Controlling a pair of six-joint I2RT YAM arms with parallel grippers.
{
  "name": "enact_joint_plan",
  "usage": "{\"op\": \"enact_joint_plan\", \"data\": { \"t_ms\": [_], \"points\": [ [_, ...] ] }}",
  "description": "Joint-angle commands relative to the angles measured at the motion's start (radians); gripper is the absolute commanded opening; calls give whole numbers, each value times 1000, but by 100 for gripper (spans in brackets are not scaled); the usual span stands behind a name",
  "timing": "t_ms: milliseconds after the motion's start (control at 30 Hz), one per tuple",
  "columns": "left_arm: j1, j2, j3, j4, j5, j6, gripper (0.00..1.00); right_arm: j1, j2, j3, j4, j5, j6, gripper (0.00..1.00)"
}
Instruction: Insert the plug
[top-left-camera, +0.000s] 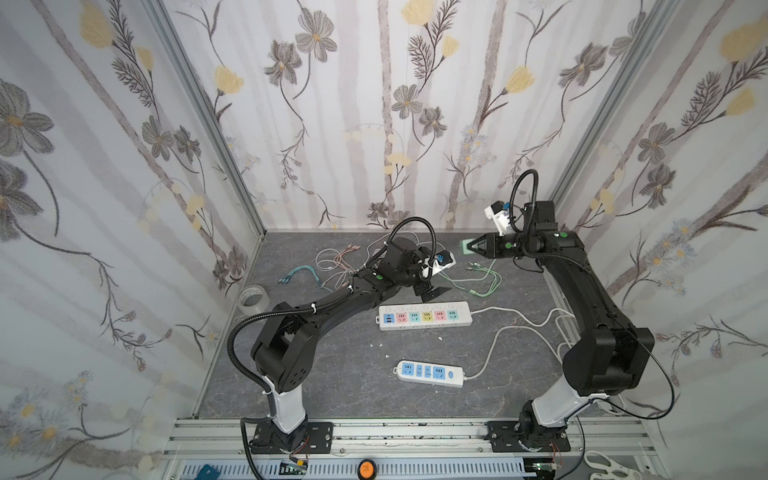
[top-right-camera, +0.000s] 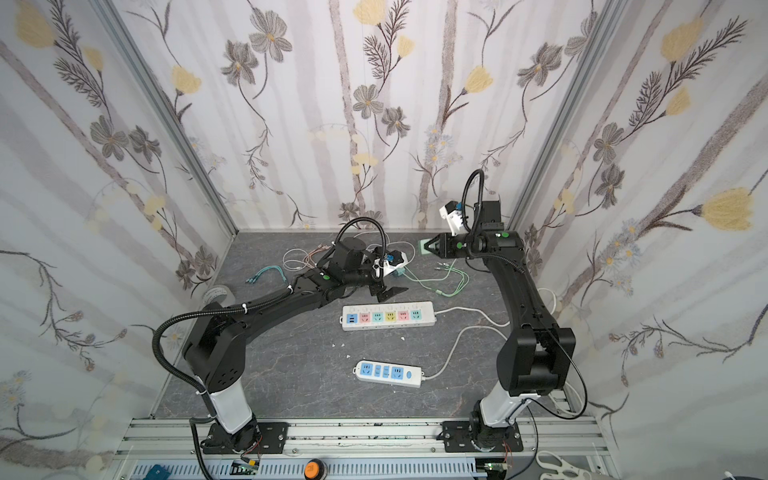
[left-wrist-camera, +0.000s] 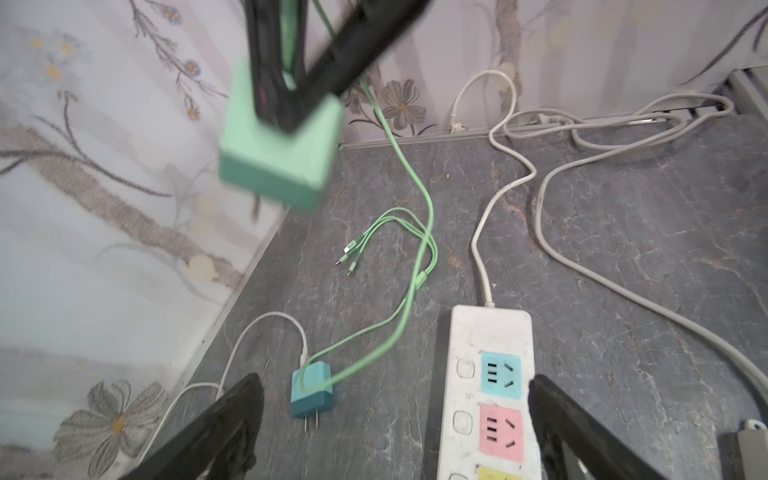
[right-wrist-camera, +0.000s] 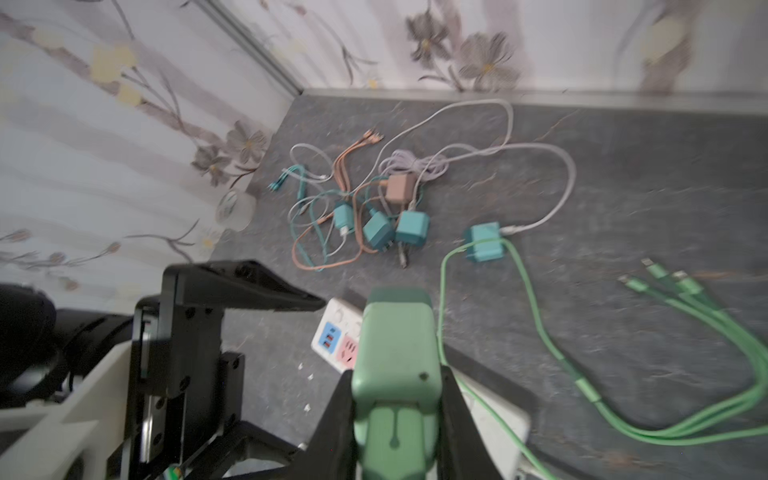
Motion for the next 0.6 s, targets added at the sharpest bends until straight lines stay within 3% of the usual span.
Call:
{"op": "enact_joint_plan", "data": {
  "t_ms": [0,100,167,333,567],
  "points": [
    [11,-48,-56,145,-116,-94,100,-46,139,375,-21,208,-2,0],
    [36,-81,-112,202,-197,-139,100,-68,296,774,-58,320,-4,0],
    [53,-97,-141,229,-243,-159,100,-86,337,887,2,368,12,0],
    [73,-119,-161,222,-292,-184,100,-121,308,832,104,416,-7,0],
    [82,-118,-174,224,-407,-291,100,-102,176,363,182,315,-268,0]
  ]
}}
